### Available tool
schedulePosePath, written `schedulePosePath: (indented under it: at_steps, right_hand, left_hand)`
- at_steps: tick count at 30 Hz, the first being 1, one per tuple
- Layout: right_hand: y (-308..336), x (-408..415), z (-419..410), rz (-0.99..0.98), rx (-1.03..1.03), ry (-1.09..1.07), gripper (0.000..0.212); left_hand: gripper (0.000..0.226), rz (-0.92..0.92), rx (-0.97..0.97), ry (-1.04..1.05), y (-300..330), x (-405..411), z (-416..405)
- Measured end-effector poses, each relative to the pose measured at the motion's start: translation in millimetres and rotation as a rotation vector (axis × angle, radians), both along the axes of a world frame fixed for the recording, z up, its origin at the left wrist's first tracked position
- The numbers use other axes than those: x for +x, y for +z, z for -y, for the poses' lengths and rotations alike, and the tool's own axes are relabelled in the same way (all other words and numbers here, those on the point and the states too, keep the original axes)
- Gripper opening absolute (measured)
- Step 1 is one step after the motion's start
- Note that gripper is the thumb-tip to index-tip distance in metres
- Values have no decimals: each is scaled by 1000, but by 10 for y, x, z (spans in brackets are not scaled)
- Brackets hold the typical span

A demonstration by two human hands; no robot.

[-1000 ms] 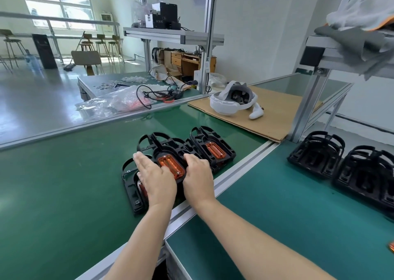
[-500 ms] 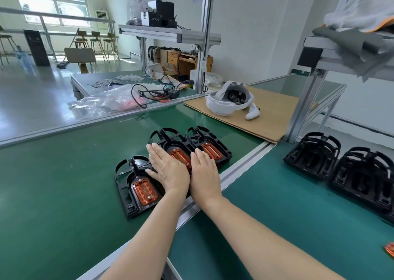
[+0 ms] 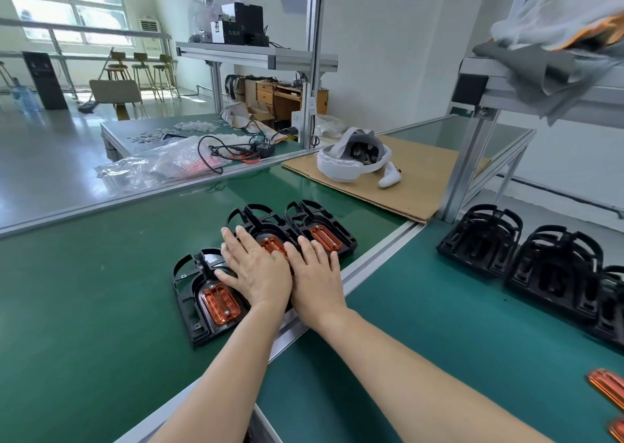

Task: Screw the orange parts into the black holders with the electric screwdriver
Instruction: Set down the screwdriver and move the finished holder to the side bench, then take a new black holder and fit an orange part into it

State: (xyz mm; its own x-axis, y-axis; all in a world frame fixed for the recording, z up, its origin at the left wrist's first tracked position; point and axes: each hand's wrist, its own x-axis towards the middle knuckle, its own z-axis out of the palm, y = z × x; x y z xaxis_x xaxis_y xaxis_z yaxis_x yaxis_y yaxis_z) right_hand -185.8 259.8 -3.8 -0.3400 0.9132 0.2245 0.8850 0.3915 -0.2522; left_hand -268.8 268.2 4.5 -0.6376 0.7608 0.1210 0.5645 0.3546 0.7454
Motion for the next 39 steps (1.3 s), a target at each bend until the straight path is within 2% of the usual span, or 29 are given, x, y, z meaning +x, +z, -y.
schedulePosePath:
  at_steps: [6,13,25,32,39]
  right_hand:
    - [-2,229,117,-89,-3,-27,64]
    - [-85,848,364,-127,-19,-145,58]
    - [52,2317,821,-94,-17,-535,55]
    - [207,3129,1029,6,14,-780,54]
    - [258,3650,1077,84,-43,-942,52]
  left_hand:
    - [72,-118,98,-52,100,213,141]
    - [66,-215,196,-227,5,830,461]
    - [64,-230,87,-689,-146,2093,920]
    - [67,-297,57,-886,-112,2698,977]
    - [70,-348,41,-1041,-19,3179,778]
